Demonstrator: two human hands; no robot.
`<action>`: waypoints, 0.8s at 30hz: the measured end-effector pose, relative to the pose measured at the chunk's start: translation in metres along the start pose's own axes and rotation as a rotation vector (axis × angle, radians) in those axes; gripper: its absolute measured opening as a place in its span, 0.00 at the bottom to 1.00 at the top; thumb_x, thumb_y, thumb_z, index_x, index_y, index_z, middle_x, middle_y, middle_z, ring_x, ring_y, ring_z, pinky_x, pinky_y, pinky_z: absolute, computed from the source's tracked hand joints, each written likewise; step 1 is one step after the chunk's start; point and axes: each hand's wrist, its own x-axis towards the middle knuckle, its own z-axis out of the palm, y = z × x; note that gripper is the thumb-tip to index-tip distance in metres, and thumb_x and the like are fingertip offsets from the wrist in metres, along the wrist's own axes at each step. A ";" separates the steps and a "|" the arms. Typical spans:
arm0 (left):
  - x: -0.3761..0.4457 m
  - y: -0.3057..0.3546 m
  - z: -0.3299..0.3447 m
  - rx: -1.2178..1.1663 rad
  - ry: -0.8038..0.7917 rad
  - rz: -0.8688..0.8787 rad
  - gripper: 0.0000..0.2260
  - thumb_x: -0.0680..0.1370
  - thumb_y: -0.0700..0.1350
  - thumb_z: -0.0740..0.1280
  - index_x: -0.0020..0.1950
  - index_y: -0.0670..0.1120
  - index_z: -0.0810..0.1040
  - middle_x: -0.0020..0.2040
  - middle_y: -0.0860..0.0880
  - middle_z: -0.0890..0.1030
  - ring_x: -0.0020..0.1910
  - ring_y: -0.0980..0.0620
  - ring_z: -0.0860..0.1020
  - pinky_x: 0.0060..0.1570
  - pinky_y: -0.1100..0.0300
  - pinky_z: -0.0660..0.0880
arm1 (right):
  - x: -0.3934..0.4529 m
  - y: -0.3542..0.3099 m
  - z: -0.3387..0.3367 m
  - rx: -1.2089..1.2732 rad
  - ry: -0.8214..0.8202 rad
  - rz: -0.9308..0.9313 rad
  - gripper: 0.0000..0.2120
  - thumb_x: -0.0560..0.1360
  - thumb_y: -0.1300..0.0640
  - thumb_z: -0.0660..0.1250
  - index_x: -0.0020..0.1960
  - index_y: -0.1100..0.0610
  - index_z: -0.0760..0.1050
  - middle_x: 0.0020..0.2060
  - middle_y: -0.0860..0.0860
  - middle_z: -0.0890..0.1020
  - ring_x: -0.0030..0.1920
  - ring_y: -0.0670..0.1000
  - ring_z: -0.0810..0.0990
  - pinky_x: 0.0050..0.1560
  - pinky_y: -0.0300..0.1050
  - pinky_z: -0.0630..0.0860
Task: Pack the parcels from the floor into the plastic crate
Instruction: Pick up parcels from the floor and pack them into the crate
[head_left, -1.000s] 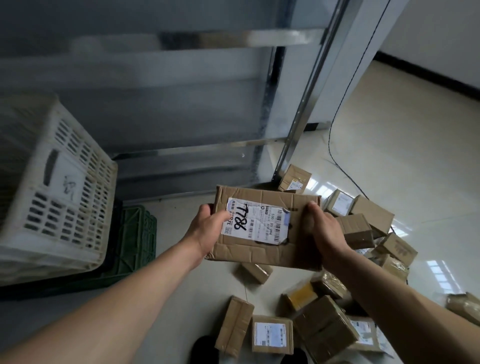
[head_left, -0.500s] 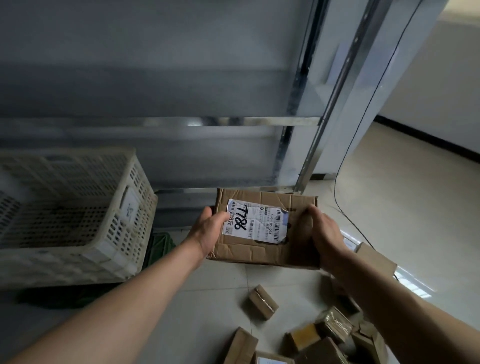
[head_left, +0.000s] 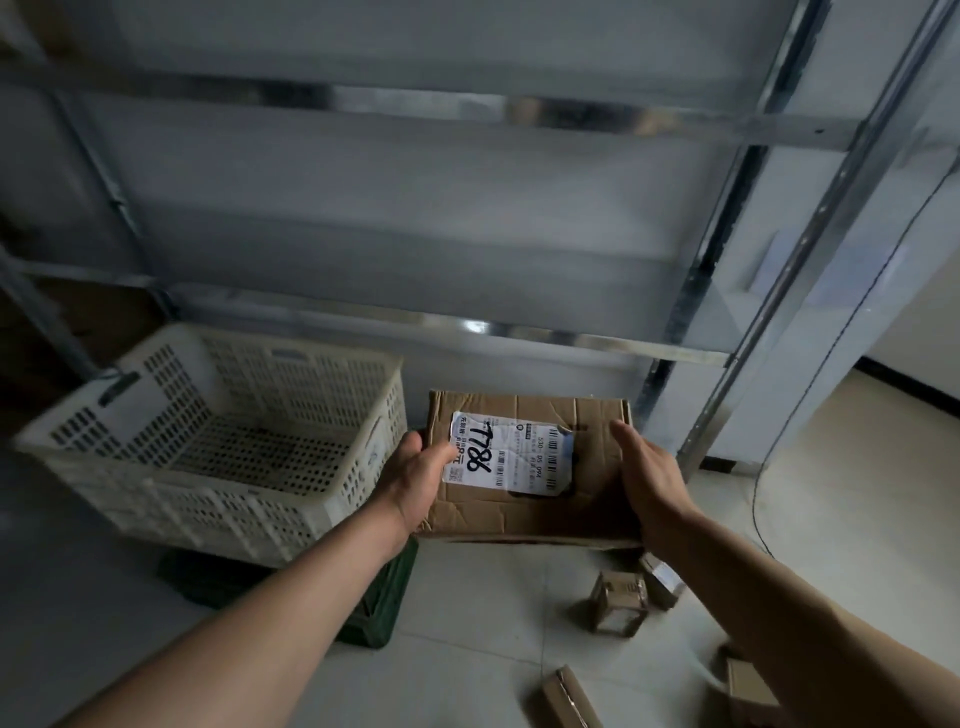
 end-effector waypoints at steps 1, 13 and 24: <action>0.003 0.001 -0.013 -0.006 0.006 0.007 0.28 0.61 0.63 0.63 0.54 0.46 0.76 0.53 0.43 0.82 0.53 0.43 0.79 0.57 0.40 0.76 | -0.001 -0.007 0.011 -0.012 -0.003 -0.007 0.16 0.82 0.44 0.59 0.42 0.52 0.75 0.41 0.54 0.81 0.44 0.53 0.80 0.41 0.43 0.75; 0.036 0.002 -0.201 -0.039 0.057 0.060 0.20 0.67 0.58 0.61 0.49 0.44 0.73 0.43 0.43 0.77 0.46 0.42 0.78 0.47 0.50 0.76 | -0.028 -0.072 0.206 -0.067 0.021 -0.029 0.19 0.77 0.43 0.66 0.43 0.60 0.80 0.46 0.64 0.84 0.52 0.65 0.82 0.57 0.63 0.79; 0.056 -0.014 -0.323 -0.077 0.166 0.060 0.20 0.67 0.57 0.62 0.49 0.42 0.77 0.47 0.38 0.82 0.49 0.40 0.80 0.47 0.48 0.77 | -0.039 -0.093 0.332 -0.071 -0.096 -0.076 0.17 0.77 0.45 0.64 0.51 0.59 0.79 0.46 0.63 0.83 0.49 0.63 0.83 0.56 0.62 0.80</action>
